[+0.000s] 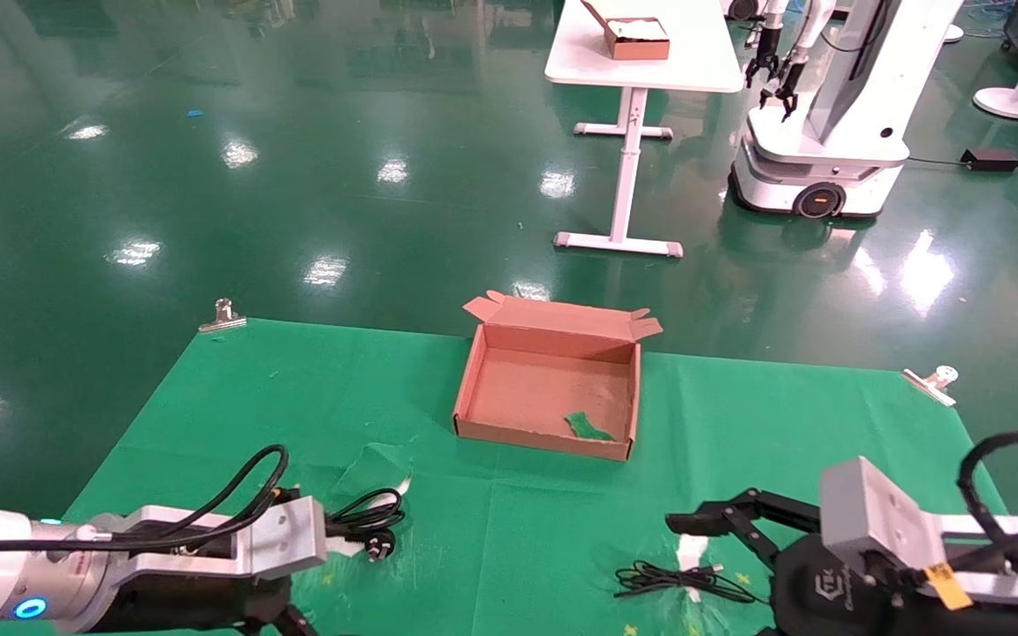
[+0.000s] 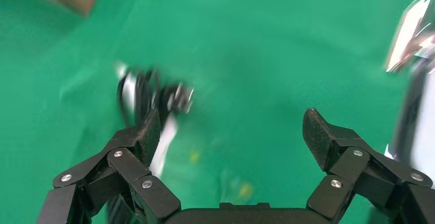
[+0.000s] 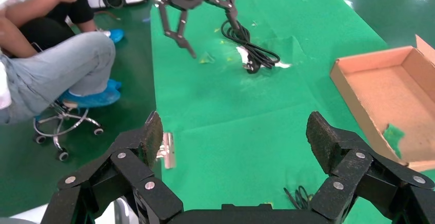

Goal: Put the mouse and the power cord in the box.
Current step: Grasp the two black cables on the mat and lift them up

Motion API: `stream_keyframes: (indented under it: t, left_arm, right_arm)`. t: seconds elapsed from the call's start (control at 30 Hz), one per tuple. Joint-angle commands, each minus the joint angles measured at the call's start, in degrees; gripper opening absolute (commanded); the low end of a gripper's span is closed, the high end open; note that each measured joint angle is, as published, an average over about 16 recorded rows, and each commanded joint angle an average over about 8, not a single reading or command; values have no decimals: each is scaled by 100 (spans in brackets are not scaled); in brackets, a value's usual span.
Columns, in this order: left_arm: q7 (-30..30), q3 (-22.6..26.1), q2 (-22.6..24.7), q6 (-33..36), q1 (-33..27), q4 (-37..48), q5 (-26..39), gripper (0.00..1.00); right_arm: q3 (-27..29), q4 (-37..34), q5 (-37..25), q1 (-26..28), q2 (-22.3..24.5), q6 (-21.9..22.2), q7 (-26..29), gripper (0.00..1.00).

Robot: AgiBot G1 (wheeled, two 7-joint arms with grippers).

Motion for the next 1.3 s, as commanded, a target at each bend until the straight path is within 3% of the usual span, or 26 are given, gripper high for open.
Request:
stream_keyframes:
  t: [0.03,0.37,0.57,1.03,1.3]
  left_arm:
    - [-10,18,21,-12,-14,51,48,100]
    - [-765,658,1056,-410,-560,932,1968,100]
    - [-1138,881,1557,-645,-748,1590,2699,100]
    - [-1462,1084,1880,-1045,-761,1998,3442,100]
    - [-1298,1067,1912,-1236,-764,2169,3402,100]
  right_arm:
    - [-8,-19,13,-12,-23,-12,-12,100]
    - [8,40,45,45,32,-92,16,100]
    - [-39,54,5,114,-41,-113,71,100]
    - [-63,83,43,121,-79,-155,120,100]
    - [-213,92,-251,212,-128,-177,218,100]
